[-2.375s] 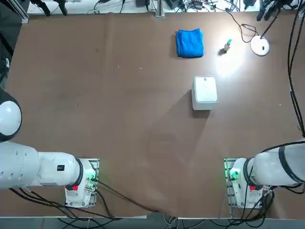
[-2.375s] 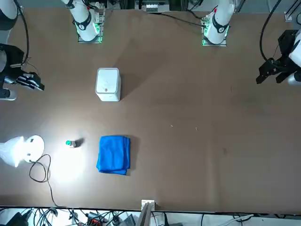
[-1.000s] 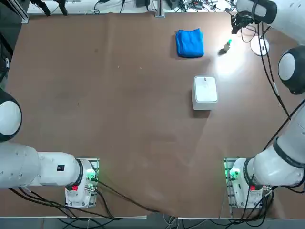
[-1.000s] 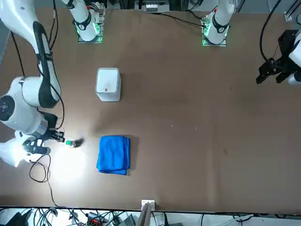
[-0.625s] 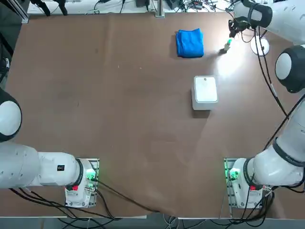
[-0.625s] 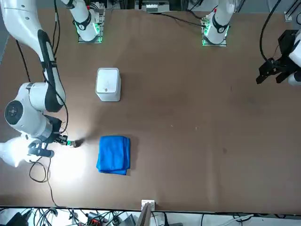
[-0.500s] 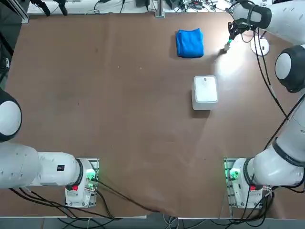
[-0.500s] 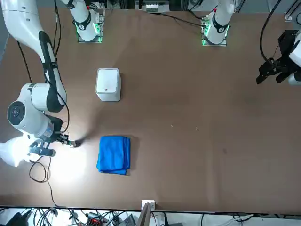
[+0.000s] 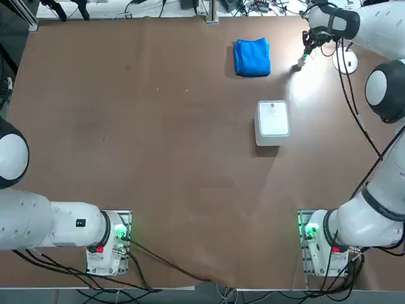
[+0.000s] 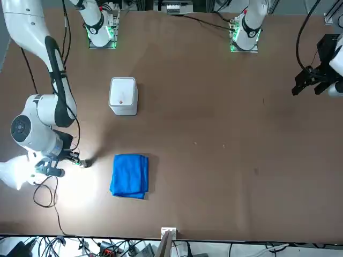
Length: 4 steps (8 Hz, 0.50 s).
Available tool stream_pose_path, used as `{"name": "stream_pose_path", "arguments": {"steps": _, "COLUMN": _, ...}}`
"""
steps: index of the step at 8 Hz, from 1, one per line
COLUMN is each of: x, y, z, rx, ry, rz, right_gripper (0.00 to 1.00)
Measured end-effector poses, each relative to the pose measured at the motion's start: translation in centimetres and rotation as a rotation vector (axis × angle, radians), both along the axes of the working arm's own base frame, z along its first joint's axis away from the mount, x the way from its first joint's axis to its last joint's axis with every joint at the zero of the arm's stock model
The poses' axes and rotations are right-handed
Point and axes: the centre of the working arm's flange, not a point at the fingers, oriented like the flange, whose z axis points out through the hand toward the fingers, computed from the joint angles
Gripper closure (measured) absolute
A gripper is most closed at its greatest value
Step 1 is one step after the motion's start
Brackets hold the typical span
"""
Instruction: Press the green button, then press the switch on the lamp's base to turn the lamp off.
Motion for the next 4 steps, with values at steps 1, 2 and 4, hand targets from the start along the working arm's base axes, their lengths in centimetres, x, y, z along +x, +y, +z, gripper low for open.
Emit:
{"name": "stream_pose_path", "arguments": {"steps": 1, "x": 0.13, "y": 0.04, "z": 0.14, "rx": 0.000, "ry": -0.013, "rz": 0.000, "right_gripper": 0.99}}
{"name": "stream_pose_path", "arguments": {"steps": 2, "x": 0.21, "y": 0.08, "z": 0.22, "rx": 0.001, "ry": -0.021, "rz": 0.000, "right_gripper": 0.99}}
{"name": "stream_pose_path", "arguments": {"steps": 4, "x": 0.24, "y": 0.22, "z": 0.24, "rx": 0.002, "ry": -0.024, "rz": -0.001, "right_gripper": 0.99}}
